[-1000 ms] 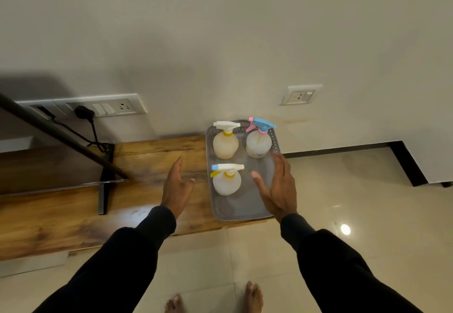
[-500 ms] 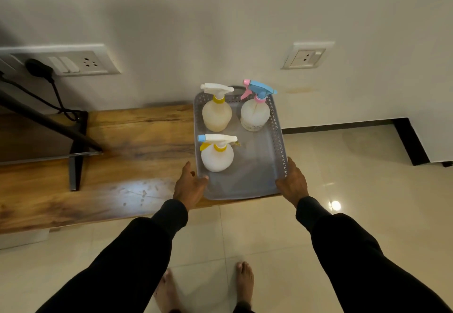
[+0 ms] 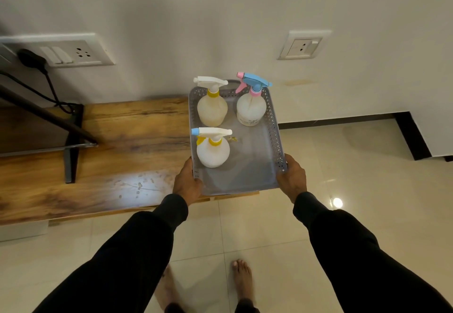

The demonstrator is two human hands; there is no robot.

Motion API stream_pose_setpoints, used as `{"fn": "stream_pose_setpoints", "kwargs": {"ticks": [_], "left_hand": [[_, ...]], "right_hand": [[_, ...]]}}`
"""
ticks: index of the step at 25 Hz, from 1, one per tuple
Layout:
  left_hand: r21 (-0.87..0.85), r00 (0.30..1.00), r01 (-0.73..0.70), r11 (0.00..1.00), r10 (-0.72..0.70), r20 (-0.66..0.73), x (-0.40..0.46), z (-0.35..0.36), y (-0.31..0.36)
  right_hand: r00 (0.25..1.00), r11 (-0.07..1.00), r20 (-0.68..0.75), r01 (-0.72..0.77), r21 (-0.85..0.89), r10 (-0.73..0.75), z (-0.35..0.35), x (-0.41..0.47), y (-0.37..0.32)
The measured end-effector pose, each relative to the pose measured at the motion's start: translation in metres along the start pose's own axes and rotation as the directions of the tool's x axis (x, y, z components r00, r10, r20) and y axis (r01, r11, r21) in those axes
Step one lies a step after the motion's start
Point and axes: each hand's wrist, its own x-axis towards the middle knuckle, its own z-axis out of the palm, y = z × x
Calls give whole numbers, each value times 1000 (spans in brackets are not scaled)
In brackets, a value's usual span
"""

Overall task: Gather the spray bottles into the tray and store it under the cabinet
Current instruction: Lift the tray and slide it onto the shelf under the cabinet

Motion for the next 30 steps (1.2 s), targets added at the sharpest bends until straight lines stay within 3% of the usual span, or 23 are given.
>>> {"fn": "stream_pose_setpoints", "kwargs": {"ticks": [13,25,30], "left_hand": [[-37,996,5,999,-8,-86,-76,25,-7],[-106,994,-104,989,102,-26,-165,56,-40],[-83,999,-31,996,30,-16,-190,70,-70]], "right_hand": [[993,994,26,110,21,-111,-39,-52,24],[989,989,-34,146,35,-144,-73,-142,81],[995,995,-24,93,44,-92,-68,-171,116]]}}
